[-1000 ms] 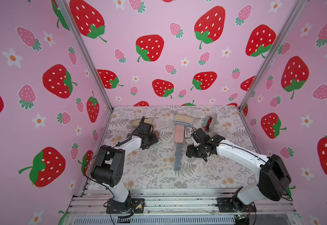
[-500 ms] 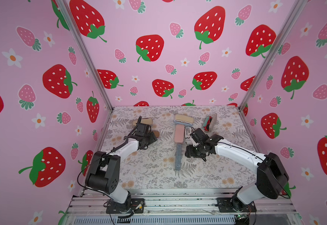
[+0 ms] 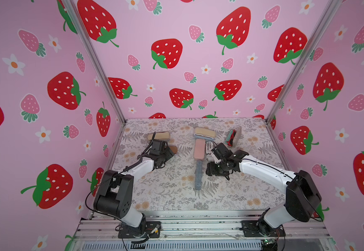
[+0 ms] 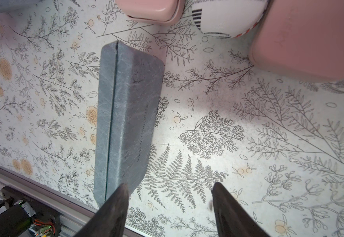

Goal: Close the glasses case
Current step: Pick up the glasses case at the center of the board.

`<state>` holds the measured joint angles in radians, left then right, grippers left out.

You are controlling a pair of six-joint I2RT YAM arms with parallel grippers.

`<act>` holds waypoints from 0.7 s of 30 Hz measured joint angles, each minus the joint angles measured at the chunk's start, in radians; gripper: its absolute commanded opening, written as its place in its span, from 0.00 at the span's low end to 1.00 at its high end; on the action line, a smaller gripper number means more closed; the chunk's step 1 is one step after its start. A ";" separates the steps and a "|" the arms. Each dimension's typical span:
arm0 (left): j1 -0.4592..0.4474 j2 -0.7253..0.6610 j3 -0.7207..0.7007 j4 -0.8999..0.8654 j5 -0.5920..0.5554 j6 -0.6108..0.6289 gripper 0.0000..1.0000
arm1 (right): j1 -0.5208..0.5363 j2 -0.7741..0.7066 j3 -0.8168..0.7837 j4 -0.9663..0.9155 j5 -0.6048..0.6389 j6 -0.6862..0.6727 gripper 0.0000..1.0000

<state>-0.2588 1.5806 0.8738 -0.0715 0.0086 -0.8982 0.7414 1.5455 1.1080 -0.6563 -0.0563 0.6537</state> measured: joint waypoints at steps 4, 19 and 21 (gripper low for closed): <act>0.000 0.059 0.000 0.014 0.000 -0.018 0.67 | 0.000 0.000 0.000 -0.003 0.000 -0.001 0.66; 0.002 0.099 0.018 0.031 -0.001 -0.018 0.17 | 0.000 0.000 0.000 -0.006 -0.007 0.000 0.66; 0.002 0.097 0.019 0.030 0.002 -0.014 0.13 | 0.000 0.000 0.000 -0.006 -0.012 0.000 0.66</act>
<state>-0.2569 1.6775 0.8925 -0.0414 0.0105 -0.9123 0.7418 1.5455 1.1076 -0.6621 -0.0685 0.6540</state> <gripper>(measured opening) 0.158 0.663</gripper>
